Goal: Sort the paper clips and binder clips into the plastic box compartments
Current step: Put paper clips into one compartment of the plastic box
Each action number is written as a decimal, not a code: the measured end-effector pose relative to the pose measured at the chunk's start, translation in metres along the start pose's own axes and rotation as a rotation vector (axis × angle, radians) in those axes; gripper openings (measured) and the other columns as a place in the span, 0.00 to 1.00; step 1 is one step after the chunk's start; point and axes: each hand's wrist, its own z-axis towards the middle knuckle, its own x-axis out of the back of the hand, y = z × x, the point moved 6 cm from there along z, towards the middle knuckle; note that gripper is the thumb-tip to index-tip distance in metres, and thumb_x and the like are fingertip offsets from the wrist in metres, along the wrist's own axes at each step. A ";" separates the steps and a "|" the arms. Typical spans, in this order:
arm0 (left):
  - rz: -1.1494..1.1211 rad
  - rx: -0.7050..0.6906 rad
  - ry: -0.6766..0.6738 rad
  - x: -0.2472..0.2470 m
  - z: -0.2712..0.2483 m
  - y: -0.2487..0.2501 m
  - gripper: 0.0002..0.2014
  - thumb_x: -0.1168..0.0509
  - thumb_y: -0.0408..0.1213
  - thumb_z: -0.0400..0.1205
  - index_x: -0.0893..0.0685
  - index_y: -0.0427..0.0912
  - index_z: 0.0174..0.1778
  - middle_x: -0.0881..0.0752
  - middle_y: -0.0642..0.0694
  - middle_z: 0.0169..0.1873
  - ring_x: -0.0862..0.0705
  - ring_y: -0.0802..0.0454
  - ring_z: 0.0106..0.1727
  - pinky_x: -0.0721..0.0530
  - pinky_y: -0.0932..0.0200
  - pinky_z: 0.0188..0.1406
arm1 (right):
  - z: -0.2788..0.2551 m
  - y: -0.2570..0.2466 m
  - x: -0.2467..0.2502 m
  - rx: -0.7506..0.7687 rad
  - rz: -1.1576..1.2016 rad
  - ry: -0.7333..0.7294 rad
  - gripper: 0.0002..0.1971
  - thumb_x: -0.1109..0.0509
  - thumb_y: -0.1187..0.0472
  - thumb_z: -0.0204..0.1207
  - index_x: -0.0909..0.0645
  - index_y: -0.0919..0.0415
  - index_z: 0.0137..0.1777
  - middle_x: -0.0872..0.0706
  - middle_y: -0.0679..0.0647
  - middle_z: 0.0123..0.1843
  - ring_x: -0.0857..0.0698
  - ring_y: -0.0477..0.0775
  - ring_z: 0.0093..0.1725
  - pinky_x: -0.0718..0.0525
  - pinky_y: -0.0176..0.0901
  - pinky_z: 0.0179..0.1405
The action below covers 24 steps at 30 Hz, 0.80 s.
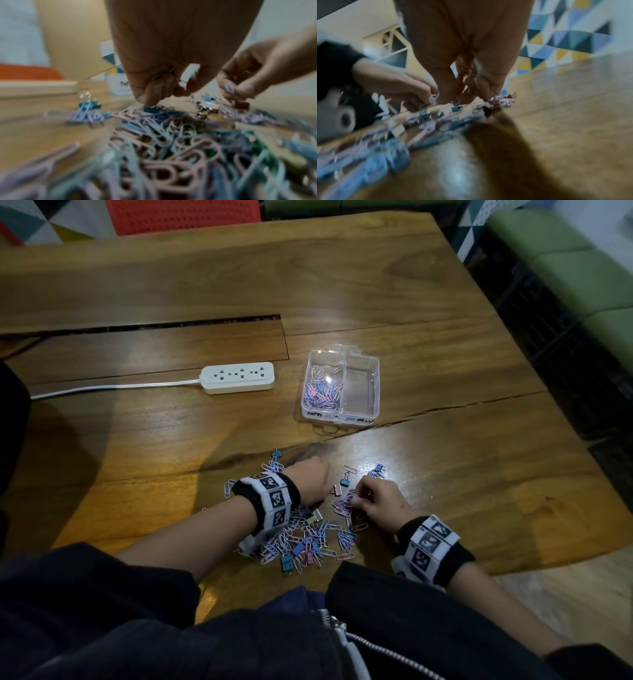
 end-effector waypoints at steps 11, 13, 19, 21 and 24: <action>-1.592 0.166 -0.079 0.013 0.015 0.006 0.18 0.51 0.36 0.81 0.34 0.43 0.23 0.23 0.48 0.22 0.33 0.60 0.15 0.39 0.72 0.12 | -0.017 0.012 -0.001 -0.284 0.948 -0.213 0.14 0.47 0.75 0.78 0.22 0.60 0.44 0.19 0.58 0.46 0.22 0.53 0.42 0.25 0.40 0.37; -1.492 0.206 -0.118 0.012 0.022 0.007 0.16 0.48 0.38 0.83 0.30 0.42 0.28 0.24 0.47 0.26 0.31 0.61 0.15 0.36 0.72 0.10 | -0.019 0.014 -0.002 -0.324 1.099 -0.194 0.13 0.49 0.73 0.76 0.24 0.63 0.39 0.24 0.56 0.37 0.24 0.49 0.33 0.29 0.37 0.30; -0.739 0.214 -0.072 0.014 0.037 0.018 0.10 0.42 0.36 0.83 0.20 0.35 0.52 0.18 0.42 0.40 0.21 0.51 0.34 0.22 0.64 0.31 | -0.020 0.018 -0.002 -0.370 1.151 -0.057 0.09 0.42 0.65 0.72 0.25 0.62 0.32 0.24 0.54 0.33 0.27 0.48 0.29 0.30 0.37 0.28; -0.314 0.092 -0.018 0.018 0.042 0.025 0.11 0.39 0.39 0.81 0.19 0.38 0.55 0.15 0.43 0.51 0.18 0.47 0.50 0.22 0.56 0.48 | -0.019 0.020 0.002 -0.363 0.829 0.046 0.12 0.36 0.65 0.76 0.25 0.59 0.30 0.25 0.52 0.31 0.28 0.46 0.30 0.30 0.34 0.29; 0.036 -0.018 0.006 0.018 0.048 0.033 0.09 0.34 0.40 0.78 0.19 0.42 0.51 0.15 0.44 0.52 0.17 0.45 0.55 0.21 0.54 0.49 | -0.016 0.014 0.000 -0.232 0.325 0.085 0.11 0.28 0.61 0.72 0.27 0.57 0.32 0.22 0.49 0.32 0.23 0.43 0.33 0.26 0.27 0.30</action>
